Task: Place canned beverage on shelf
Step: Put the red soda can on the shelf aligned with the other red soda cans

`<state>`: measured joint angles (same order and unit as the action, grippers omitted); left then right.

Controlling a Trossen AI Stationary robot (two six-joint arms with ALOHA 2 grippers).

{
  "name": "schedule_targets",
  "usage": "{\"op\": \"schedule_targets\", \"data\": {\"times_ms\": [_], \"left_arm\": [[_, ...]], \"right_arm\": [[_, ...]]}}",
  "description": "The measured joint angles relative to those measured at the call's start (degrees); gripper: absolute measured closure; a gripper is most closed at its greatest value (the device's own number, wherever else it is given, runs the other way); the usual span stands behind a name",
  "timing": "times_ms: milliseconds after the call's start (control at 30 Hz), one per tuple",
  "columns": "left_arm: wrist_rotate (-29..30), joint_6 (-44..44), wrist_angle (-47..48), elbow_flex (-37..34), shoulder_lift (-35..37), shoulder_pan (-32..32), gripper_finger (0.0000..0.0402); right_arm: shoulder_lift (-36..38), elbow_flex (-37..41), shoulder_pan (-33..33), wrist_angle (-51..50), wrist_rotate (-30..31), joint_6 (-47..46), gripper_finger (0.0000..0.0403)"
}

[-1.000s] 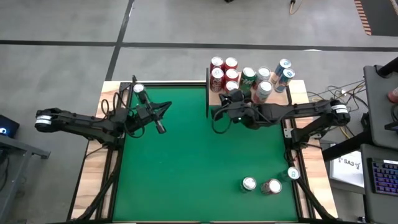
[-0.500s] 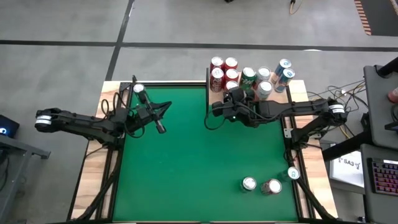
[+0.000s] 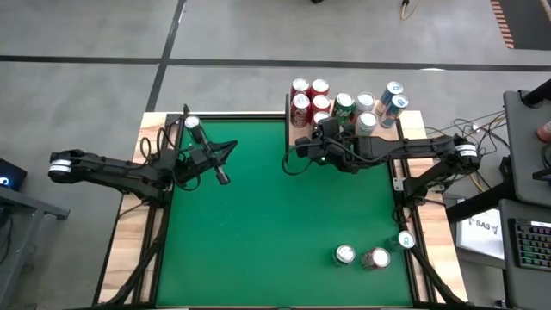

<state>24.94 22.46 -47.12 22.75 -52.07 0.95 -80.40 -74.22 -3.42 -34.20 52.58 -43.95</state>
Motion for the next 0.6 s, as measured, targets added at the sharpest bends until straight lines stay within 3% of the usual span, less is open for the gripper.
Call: {"op": "schedule_targets", "data": {"times_ms": [600], "left_arm": [[0.0,0.6,-0.7,0.0,0.0,0.0,0.0402]], "right_arm": [[0.9,0.0,2.3,0.7,-0.1,2.5,0.0394]]}}
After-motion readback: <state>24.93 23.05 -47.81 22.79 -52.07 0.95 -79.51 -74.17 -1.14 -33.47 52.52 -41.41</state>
